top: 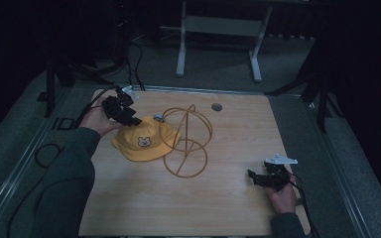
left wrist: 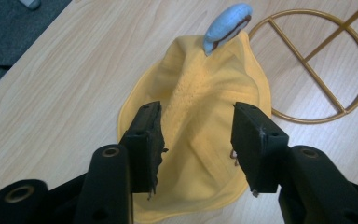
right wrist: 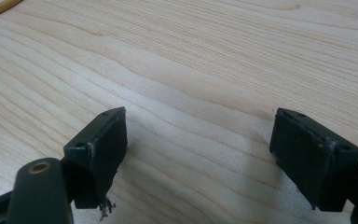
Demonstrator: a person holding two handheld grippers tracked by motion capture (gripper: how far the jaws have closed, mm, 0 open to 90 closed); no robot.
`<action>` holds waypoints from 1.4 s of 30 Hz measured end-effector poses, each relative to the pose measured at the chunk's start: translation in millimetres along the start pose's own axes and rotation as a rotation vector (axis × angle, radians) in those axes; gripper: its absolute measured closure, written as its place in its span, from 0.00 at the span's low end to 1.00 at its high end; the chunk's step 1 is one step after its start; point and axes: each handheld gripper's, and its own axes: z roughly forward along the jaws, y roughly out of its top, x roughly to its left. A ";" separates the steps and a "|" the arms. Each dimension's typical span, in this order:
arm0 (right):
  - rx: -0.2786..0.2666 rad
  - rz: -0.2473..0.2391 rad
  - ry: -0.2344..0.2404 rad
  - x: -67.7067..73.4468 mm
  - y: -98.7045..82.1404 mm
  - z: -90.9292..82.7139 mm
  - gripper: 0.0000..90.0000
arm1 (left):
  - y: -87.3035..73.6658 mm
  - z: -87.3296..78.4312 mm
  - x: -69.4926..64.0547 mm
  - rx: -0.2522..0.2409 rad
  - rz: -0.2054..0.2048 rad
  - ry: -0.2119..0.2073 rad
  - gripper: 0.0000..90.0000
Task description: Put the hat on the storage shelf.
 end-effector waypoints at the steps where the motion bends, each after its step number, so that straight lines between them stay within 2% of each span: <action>1: 0.000 0.000 0.000 0.0 0.0 0.0 0.21 | 0.9 1.9 0.5 0.001 -0.002 0.000 0.57; 6: 0.000 0.000 0.000 0.0 0.0 0.0 0.21 | 5.0 10.8 2.6 0.002 -0.013 0.003 0.52; 9: 0.001 -0.001 0.000 -0.1 0.0 0.0 0.21 | 6.7 17.7 3.2 0.019 -0.015 0.007 0.49; 14: 0.001 0.000 0.000 0.0 0.0 0.0 0.21 | 8.4 29.0 7.3 0.056 -0.013 0.001 0.49; 15: 0.000 0.000 0.000 0.0 0.0 0.0 0.21 | 9.4 37.5 9.0 0.081 -0.011 0.001 0.49; 19: 0.001 0.000 0.001 0.0 0.0 0.0 0.21 | 10.1 43.2 8.8 0.083 -0.015 -0.006 0.51; 21: 0.000 0.000 0.001 -0.1 0.0 0.0 0.21 | 12.0 51.8 7.1 0.119 0.016 -0.014 0.58; 25: 0.000 0.000 0.001 0.0 0.0 0.0 0.21 | 12.1 52.7 6.1 0.133 0.034 -0.015 0.74; 26: 0.000 -0.001 0.001 0.0 0.0 0.0 0.21 | 11.8 52.9 5.5 0.144 0.047 -0.014 0.76; 29: 0.001 0.000 0.001 0.0 0.0 0.0 0.21 | 11.5 52.7 5.0 0.153 0.051 -0.015 0.82; 37: 0.001 0.000 0.001 0.0 0.0 0.0 0.21 | 10.4 48.0 5.4 0.165 0.055 -0.041 0.88; 42: 0.001 -0.001 0.001 0.0 0.0 0.0 0.21 | 9.6 44.2 4.8 0.165 0.041 -0.054 0.88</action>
